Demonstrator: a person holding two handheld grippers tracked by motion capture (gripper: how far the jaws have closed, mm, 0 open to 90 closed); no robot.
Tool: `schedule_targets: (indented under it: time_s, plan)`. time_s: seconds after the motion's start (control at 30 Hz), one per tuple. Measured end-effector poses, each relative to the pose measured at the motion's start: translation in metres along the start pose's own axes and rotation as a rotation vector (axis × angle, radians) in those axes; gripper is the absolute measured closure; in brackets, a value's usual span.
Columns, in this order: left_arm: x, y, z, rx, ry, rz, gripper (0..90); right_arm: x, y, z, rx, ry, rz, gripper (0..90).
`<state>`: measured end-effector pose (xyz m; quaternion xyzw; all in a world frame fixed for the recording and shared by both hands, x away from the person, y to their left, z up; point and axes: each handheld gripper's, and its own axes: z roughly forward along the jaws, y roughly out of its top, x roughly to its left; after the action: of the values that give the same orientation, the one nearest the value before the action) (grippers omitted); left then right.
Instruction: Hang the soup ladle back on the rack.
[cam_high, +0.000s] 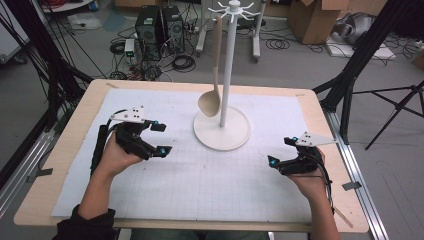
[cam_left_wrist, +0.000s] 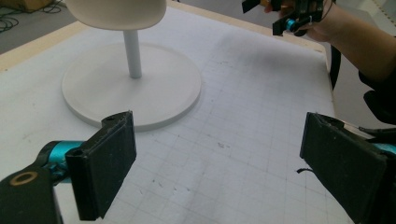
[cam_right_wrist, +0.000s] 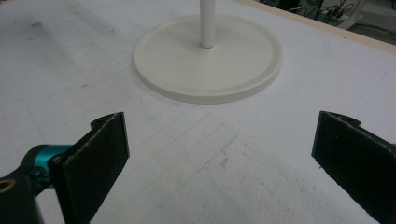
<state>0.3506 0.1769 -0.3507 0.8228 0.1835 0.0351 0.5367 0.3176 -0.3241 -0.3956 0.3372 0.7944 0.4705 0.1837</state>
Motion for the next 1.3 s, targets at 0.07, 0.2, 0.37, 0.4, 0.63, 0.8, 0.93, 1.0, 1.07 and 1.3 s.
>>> schedule_targets:
  time_s: [0.07, 0.2, 0.37, 0.4, 0.63, 0.8, 0.93, 1.0, 1.07, 1.3]
  plan:
    - [0.000, -0.007, 0.001, 0.007, 0.013, 0.002, 9.3, 0.000, -0.001, 0.001, 0.007, 0.001, 0.002, 2.5]
    - [-0.001, -0.021, 0.002, -0.001, 0.015, -0.014, 8.8, 0.001, -0.002, 0.003, 0.015, 0.001, 0.005, 2.5]
    - [0.000, -0.031, 0.004, 0.012, 0.035, -0.013, 7.7, 0.001, -0.002, 0.006, 0.027, 0.001, 0.001, 2.5]
    - [0.000, -0.034, 0.006, 0.020, 0.039, -0.019, 7.6, 0.001, -0.003, 0.007, 0.031, 0.002, 0.003, 2.5]
    - [0.004, -0.043, 0.010, 0.029, 0.033, -0.013, 6.1, 0.001, -0.003, 0.010, 0.041, 0.003, -0.002, 2.5]
    - [0.006, -0.050, 0.014, 0.045, 0.030, -0.027, 2.2, 0.000, -0.004, 0.010, 0.035, 0.003, 0.007, 2.5]
    - [0.003, -0.051, 0.010, 0.039, 0.040, -0.022, 1.7, -0.001, -0.005, 0.013, 0.035, 0.010, 0.010, 2.5]
    - [0.003, -0.052, 0.007, 0.031, 0.042, -0.018, 1.7, 0.000, -0.006, 0.015, 0.039, 0.015, 0.016, 2.5]
    - [0.003, -0.053, 0.004, 0.022, 0.043, -0.020, 1.7, 0.000, -0.007, 0.017, 0.044, 0.019, 0.011, 2.5]
    - [0.004, -0.056, -0.002, 0.013, 0.050, -0.019, 1.7, 0.000, -0.006, 0.018, 0.035, 0.017, 0.010, 2.5]
